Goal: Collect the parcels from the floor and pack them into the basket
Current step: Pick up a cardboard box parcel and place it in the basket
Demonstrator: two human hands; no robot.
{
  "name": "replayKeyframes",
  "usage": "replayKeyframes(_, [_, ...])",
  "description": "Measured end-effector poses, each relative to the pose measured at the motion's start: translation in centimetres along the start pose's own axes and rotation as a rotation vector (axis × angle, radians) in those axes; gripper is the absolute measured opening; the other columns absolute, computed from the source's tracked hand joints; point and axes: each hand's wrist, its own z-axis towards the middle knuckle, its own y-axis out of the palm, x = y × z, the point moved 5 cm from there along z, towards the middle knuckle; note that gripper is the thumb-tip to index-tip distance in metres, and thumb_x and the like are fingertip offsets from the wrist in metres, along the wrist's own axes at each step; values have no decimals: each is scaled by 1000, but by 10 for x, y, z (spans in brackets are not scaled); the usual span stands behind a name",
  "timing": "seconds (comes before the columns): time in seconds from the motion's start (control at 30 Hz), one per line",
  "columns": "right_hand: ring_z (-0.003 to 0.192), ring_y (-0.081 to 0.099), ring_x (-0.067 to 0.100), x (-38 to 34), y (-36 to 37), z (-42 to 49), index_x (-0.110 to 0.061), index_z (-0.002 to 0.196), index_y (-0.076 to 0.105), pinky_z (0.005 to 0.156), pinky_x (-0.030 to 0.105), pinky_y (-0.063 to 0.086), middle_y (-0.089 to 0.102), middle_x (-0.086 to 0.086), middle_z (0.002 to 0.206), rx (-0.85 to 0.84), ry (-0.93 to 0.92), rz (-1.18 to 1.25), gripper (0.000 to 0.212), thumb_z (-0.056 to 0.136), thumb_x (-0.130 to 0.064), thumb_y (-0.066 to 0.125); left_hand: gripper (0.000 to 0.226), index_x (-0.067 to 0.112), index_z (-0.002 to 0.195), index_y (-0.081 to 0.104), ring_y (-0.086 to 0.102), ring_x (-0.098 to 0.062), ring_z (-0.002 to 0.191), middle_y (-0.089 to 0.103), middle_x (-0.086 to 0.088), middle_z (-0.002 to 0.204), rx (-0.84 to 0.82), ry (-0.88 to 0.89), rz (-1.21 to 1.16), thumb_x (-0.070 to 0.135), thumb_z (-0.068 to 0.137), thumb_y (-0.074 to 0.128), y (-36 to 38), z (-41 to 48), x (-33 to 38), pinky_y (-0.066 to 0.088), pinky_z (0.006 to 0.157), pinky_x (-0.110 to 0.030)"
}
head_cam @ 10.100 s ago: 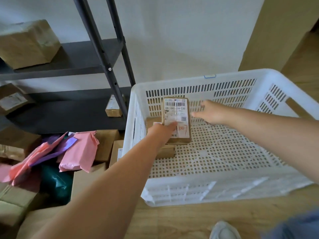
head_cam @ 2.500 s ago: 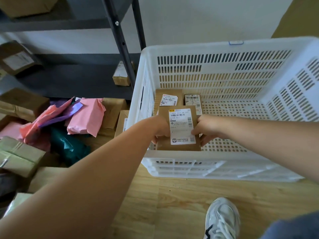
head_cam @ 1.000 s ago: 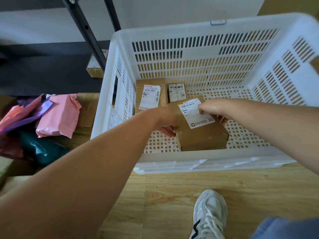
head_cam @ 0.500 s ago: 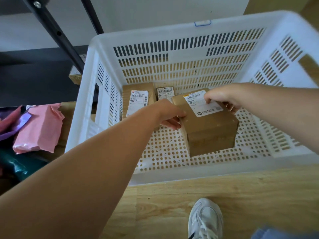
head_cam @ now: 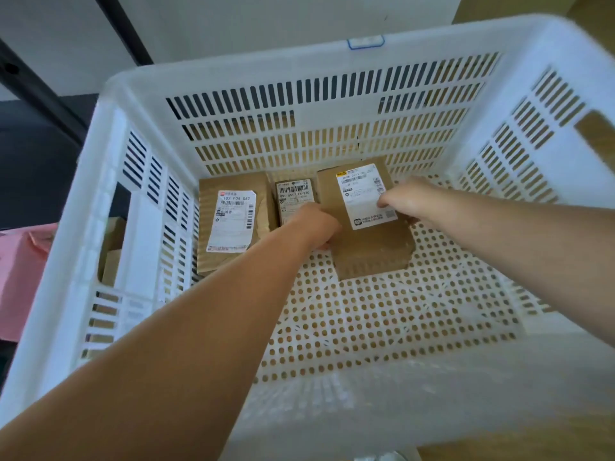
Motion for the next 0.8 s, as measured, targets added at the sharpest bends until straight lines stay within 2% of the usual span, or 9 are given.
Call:
replayKeyframes(0.03, [100, 62, 28, -2, 4, 4, -8, 133, 54, 78, 34, 51, 62, 12, 123, -5, -7, 13, 46, 89, -17, 65, 32, 4, 121, 59, 65, -31, 104, 65, -15, 115, 11, 9, 35, 8, 89, 59, 0, 6, -1, 55, 92, -44])
replayKeyframes(0.17, [92, 57, 23, -11, 15, 15, -12, 126, 57, 65, 25, 42, 63, 7, 119, -6, -57, 26, 41, 86, -12, 66, 23, 11, 111, 56, 61, -30, 107, 61, -12, 115, 45, 11, 67, 3, 90, 52, -1, 19, -5, 53, 94, -45])
replayKeyframes(0.23, [95, 55, 23, -10, 18, 20, -11, 125, 58, 73, 26, 42, 62, 6, 117, 5, -58, 61, 41, 85, -9, 68, 30, 13, 121, 55, 60, -24, 103, 58, -3, 101, 68, 40, 96, 4, 92, 50, -3, 20, -4, 53, 94, -38])
replayKeyframes(0.33, [108, 58, 26, -6, 24, 23, -12, 126, 57, 84, 31, 45, 63, 7, 123, -7, -47, 73, 47, 82, -4, 70, 35, 14, 127, 55, 56, -18, 94, 51, 7, 87, 91, 96, 134, 5, 94, 48, -7, 23, -5, 49, 83, -31])
replayKeyframes(0.4, [112, 57, 29, -2, 26, 22, -11, 128, 54, 93, 35, 47, 61, 8, 125, -39, -55, -6, 50, 82, -2, 70, 37, 16, 129, 54, 58, -17, 94, 55, 6, 95, 98, 134, 185, 7, 94, 49, -10, 22, -7, 51, 75, -28])
replayKeyframes(0.47, [112, 57, 30, -2, 30, 22, -10, 129, 53, 96, 37, 47, 60, 9, 123, -75, -95, -95, 50, 83, 0, 69, 40, 21, 133, 52, 60, -17, 97, 57, 4, 115, 113, 177, 296, 12, 94, 51, -12, 21, -10, 50, 68, -25])
replayKeyframes(0.53, [109, 58, 29, -4, 32, 27, -10, 128, 54, 96, 39, 48, 61, 9, 122, -91, -135, -181, 47, 84, -2, 69, 43, 25, 137, 49, 57, -17, 107, 51, 3, 131, 117, 229, 425, 18, 95, 52, -12, 21, -9, 47, 72, -26])
replayKeyframes(0.67, [103, 61, 28, -8, 38, 40, -9, 124, 57, 89, 34, 51, 62, 10, 119, -124, -158, -379, 42, 84, -9, 69, 48, 33, 139, 44, 51, -22, 120, 43, 2, 138, 78, 252, 584, 15, 95, 48, -11, 21, -8, 47, 85, -30])
replayKeyframes(0.8, [106, 58, 30, -13, 32, 43, -12, 137, 42, 77, 33, 48, 55, 9, 125, -5, -182, -462, 66, 78, -16, 73, 56, 30, 147, 35, 47, -27, 126, 34, -3, 147, 68, 225, 713, 8, 96, 41, -16, 13, -6, 47, 98, -38])
